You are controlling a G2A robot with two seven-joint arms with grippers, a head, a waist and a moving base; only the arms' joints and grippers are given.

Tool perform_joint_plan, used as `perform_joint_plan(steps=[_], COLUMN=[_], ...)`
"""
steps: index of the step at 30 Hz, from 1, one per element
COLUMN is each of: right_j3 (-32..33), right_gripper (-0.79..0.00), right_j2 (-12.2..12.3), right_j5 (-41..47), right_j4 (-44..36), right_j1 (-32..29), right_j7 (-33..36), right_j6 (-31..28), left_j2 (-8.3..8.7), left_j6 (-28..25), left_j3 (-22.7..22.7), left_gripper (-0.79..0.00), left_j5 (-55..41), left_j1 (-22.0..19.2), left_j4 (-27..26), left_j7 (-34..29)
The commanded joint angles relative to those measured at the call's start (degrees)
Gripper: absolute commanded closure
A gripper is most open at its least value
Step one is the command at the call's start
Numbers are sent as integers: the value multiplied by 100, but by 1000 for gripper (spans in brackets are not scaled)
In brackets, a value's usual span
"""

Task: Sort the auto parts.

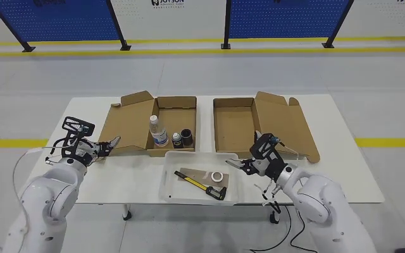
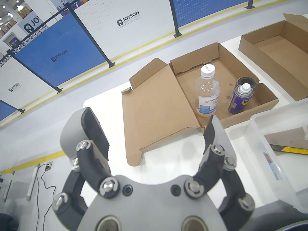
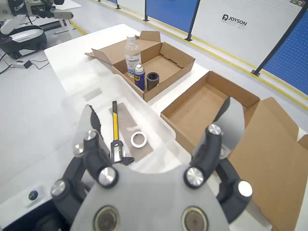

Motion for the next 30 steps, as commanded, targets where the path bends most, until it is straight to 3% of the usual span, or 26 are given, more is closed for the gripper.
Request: perform_joint_plan(steps=[1, 13, 26, 30], right_j3=[6, -67, -1024, -1348], right_gripper=[-785, -785, -785, -785], right_j2=[0, -2, -102, -133], right_j5=[-5, -35, -442, -642], right_j4=[-2, -43, -347, -311], right_j1=[-6, -24, 664, 925], right_j7=[-8, -30, 1620, 2153], right_j6=[0, 11, 926, 947], left_j2=[0, 0, 0, 0], left_j6=[0, 0, 0, 0], left_j3=[0, 0, 0, 0], left_gripper=[-785, -785, -785, -785], left_j5=[0, 0, 0, 0], left_j1=[0, 0, 0, 0], left_j4=[0, 0, 0, 0], left_j7=[0, 0, 0, 0])
